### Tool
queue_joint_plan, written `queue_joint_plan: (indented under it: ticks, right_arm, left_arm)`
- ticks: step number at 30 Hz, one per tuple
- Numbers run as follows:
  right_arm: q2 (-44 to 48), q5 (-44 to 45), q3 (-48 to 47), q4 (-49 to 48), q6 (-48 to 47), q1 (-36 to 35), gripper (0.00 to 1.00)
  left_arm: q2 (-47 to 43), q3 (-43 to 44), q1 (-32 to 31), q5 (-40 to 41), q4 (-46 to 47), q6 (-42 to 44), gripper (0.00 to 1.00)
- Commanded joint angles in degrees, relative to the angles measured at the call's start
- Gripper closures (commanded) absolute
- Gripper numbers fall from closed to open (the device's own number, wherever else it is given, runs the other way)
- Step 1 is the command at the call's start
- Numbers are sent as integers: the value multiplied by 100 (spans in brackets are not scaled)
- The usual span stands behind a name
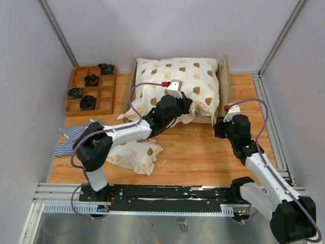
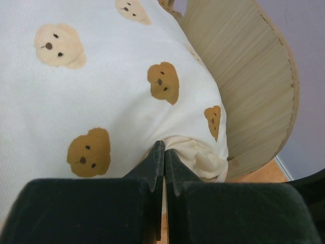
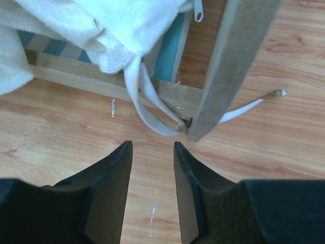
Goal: Set up the pet bed
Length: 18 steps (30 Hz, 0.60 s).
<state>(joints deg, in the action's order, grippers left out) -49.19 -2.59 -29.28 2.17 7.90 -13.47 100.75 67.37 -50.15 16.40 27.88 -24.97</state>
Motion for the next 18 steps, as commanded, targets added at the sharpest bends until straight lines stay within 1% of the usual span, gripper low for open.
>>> queue_joint_plan:
  ticks: [1, 8, 12, 18]
  right_arm:
    - [-308, 88, 232, -869, -209, -263, 61]
    - [-998, 742, 287, -1639, -488, -785, 62]
    - [-1345, 1272, 234, -1669, -397, -858, 62]
    - [-1687, 1436, -45, -1442, -278, -876, 62]
  left_arm:
    - [-187, -81, 70, -183, 380, -184, 100]
    - [-168, -77, 103, -219, 390, -203, 100]
    - [-211, -130, 102, -150, 399, -165, 100]
    - [-196, -146, 111, -155, 402, -166, 100]
